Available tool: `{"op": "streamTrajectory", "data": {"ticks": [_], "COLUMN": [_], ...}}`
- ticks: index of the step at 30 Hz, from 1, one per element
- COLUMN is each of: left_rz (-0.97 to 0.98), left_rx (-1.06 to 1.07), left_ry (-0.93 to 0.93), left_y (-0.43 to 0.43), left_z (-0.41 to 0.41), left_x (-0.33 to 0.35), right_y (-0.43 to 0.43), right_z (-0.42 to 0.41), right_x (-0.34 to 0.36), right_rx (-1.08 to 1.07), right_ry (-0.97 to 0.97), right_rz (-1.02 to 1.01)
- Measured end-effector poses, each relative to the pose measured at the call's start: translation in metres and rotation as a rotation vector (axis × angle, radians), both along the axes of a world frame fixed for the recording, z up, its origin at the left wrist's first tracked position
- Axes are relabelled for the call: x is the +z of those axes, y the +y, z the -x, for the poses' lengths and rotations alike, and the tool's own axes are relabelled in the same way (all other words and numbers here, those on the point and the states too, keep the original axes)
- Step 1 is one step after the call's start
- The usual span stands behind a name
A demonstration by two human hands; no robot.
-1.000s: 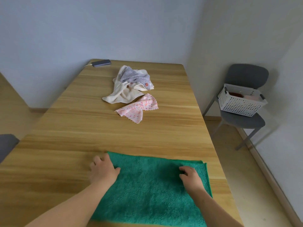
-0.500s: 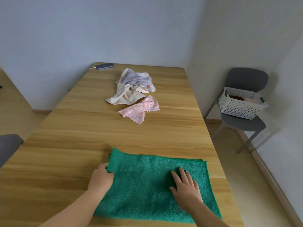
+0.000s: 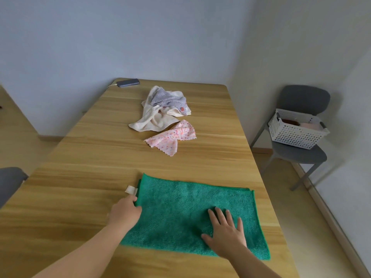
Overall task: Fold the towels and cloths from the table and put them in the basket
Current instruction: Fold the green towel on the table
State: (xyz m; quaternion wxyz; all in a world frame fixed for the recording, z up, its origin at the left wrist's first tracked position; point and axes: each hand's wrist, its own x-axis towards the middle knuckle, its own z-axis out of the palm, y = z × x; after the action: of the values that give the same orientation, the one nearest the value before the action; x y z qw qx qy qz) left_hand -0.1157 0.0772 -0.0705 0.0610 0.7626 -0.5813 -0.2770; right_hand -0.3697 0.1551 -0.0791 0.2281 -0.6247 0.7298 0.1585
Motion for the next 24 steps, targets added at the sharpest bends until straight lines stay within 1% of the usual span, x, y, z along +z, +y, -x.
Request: {"op": "streamTrajectory", "data": {"ticks": [2,4,6,8,12,15,16,20,22,24], "left_rz": [-0.034,-0.085,-0.136,-0.174,-0.166,-0.161,-0.176,-0.248,-0.220,-0.168], "left_rx": [-0.024,-0.006,0.044,0.093,0.153,0.198,0.234,0.406,0.464,0.475], "left_ry": [-0.101,-0.140,-0.083,0.006,0.106,0.212,0.244,0.361,0.418,0.446], "left_y": [0.005,0.010,0.015,0.019,0.018,0.023,0.026,0.039,0.043,0.048], "left_z": [-0.004,-0.009,-0.011,-0.011,-0.014,-0.015,-0.016,-0.017,-0.017,-0.018], "left_x": [-0.003,-0.007,-0.010,-0.012,-0.011,-0.010,-0.012,-0.016,-0.020,-0.023], "right_y": [-0.003,0.001,0.011,0.026,0.045,0.053,0.055,0.063,0.063,0.062], "right_z": [0.000,0.002,0.010,0.024,0.042,0.049,0.051,0.052,0.053,0.053], "right_x": [-0.002,-0.001,0.000,0.003,0.009,0.009,0.008,0.000,-0.003,-0.005], "right_rx": [-0.030,-0.096,-0.222,-0.339,-0.552,-0.700,-0.764,-1.031,-1.142,-1.247], "right_ry": [-0.037,-0.086,-0.089,-0.016,0.033,0.013,-0.038,-0.397,-0.488,-0.555], "right_rz": [0.011,0.093,0.255,0.344,0.335,0.283,0.269,0.289,0.331,0.392]}}
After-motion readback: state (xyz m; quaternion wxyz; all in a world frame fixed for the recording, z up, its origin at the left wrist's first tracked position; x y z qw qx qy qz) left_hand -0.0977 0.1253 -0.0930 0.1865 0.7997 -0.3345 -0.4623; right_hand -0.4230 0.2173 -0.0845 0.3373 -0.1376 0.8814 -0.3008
